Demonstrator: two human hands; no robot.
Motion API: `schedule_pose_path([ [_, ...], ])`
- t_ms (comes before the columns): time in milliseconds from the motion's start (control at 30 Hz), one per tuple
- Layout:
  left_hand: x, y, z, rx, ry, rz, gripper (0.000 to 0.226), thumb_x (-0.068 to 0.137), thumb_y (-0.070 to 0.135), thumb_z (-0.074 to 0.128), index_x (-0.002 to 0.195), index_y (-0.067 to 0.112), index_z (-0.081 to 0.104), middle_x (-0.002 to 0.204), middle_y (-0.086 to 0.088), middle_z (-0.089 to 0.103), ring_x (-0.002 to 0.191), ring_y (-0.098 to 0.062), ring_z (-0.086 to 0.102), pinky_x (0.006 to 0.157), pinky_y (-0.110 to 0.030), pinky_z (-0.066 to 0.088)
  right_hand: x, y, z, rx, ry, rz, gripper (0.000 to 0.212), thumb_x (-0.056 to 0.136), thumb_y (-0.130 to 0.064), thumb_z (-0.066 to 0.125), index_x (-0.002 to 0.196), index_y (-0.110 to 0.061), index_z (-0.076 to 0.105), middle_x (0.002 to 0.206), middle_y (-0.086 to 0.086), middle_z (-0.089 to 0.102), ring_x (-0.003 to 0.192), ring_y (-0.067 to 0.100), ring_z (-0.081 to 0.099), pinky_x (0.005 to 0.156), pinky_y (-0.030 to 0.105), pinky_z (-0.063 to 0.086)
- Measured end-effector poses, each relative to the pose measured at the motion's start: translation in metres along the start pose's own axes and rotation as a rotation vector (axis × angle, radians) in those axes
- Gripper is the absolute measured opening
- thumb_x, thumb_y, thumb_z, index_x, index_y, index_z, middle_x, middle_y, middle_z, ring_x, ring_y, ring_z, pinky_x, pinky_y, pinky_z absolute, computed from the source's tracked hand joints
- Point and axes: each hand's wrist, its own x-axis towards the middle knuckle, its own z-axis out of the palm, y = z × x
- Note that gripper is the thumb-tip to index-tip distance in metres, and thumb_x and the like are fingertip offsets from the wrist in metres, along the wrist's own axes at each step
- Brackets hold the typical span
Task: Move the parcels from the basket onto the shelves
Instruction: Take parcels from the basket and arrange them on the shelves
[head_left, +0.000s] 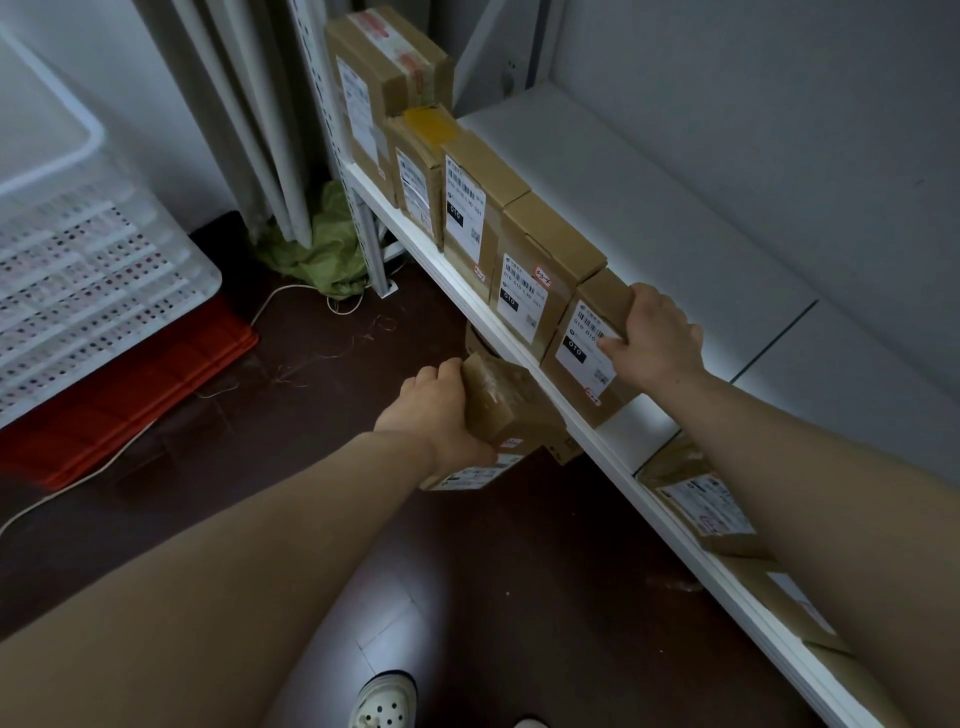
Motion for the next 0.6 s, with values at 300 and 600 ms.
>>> schedule_pose_path([
  [300,0.0018,0.0034,0.0001,-0.004,-0.006,0.001,0.107,0.061,0.042,0.084,0.145,0.017,0.023,0.135,-0.006,0.039,0.128,-0.026,0.036,0.105,-0.04,0.039,0.0032,0.0017,0.0008,-0.017,0.003,-0.003,0.054,0.089,-0.026,0.064,0.132,-0.008,0.039,0.127,0.013,0.049,0.12,0.03,0.045,0.098,0.039,0.032],
  [600,0.0038,0.0091,-0.0006,0.01,-0.008,0.01,0.106,0.061,0.042,0.084,0.144,0.017,0.024,0.135,-0.006,0.039,0.128,-0.026,0.037,0.104,-0.042,0.04,-0.0037,0.0025,-0.0028,-0.126,0.011,0.007,0.07,0.082,-0.026,0.072,0.137,-0.009,0.032,0.129,0.014,0.047,0.12,0.031,0.045,0.098,0.04,0.029],
])
